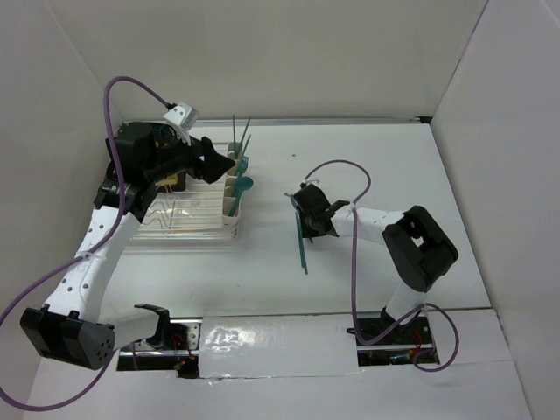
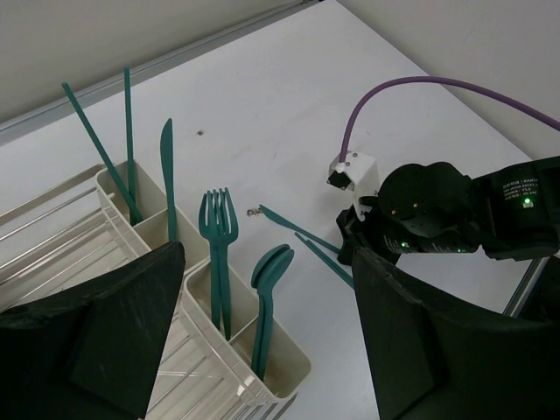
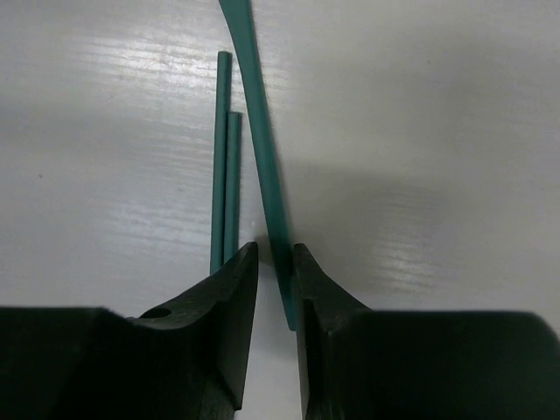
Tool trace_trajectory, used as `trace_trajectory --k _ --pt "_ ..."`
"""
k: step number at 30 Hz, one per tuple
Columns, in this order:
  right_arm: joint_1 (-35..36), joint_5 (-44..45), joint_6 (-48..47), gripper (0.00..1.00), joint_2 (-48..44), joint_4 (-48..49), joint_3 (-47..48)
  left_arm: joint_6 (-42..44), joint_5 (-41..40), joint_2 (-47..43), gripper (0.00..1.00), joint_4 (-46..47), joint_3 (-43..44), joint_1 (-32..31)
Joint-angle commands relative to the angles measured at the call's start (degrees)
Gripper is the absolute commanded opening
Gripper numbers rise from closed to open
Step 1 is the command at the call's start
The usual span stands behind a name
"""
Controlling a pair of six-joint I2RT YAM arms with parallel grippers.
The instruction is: Sort the eating utensils into containers
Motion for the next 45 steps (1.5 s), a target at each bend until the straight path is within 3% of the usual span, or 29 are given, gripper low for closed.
trace_trajectory --k 1,3,7,10,14,17,21,25,31,40,45 --pt "0.58 1.04 -0.80 0.29 2.43 1.63 2.00 0.07 0.97 -0.40 0.90 0.93 -0.24 0.44" --pt "0.58 1.04 -1.06 0.24 3.84 1.63 2.53 0.07 1.41 -0.40 0.90 1.01 -0.24 0.44" --pt "0.67 1.04 -1.51 0.00 6.04 1.63 3.06 -0.10 2.72 0.30 0.90 -0.73 0.28 0.44" --pt "0.58 1.04 -0.90 0.00 4.56 1.63 1.40 -2.12 5.27 0.13 0.90 -2.76 1.86 0.18" --pt "-0.20 0.26 2.61 0.00 -4.13 4.00 -2.99 -6.77 8.26 -0.31 0.87 -2.07 3.01 -1.23" --pt "-0.82 -2.29 4.03 0.00 -17.72 8.99 -7.64 -9.67 5.64 1.96 0.86 -0.66 4.23 -5.43" --pt "-1.17 -5.46 2.46 0.00 -28.81 12.52 -8.98 -11.61 4.14 7.67 0.83 -1.54 7.14 -8.34" --pt "-1.09 -9.67 0.61 0.00 -34.02 12.53 -8.98 -12.84 -0.69 10.84 0.84 2.58 7.23 -14.57" --pt "-0.74 -14.42 0.60 0.00 -40.17 15.59 -9.68 -14.34 -6.76 18.66 0.84 3.47 11.62 -18.72" --pt "-0.38 -17.86 -0.01 0.00 -43.09 15.25 -9.68 -15.84 -7.38 24.56 0.83 5.76 15.40 -21.27" --pt "-0.21 -18.91 -0.10 0.00 -44.23 15.78 -9.68 -16.89 -6.15 27.19 0.73 7.69 17.68 -21.97"
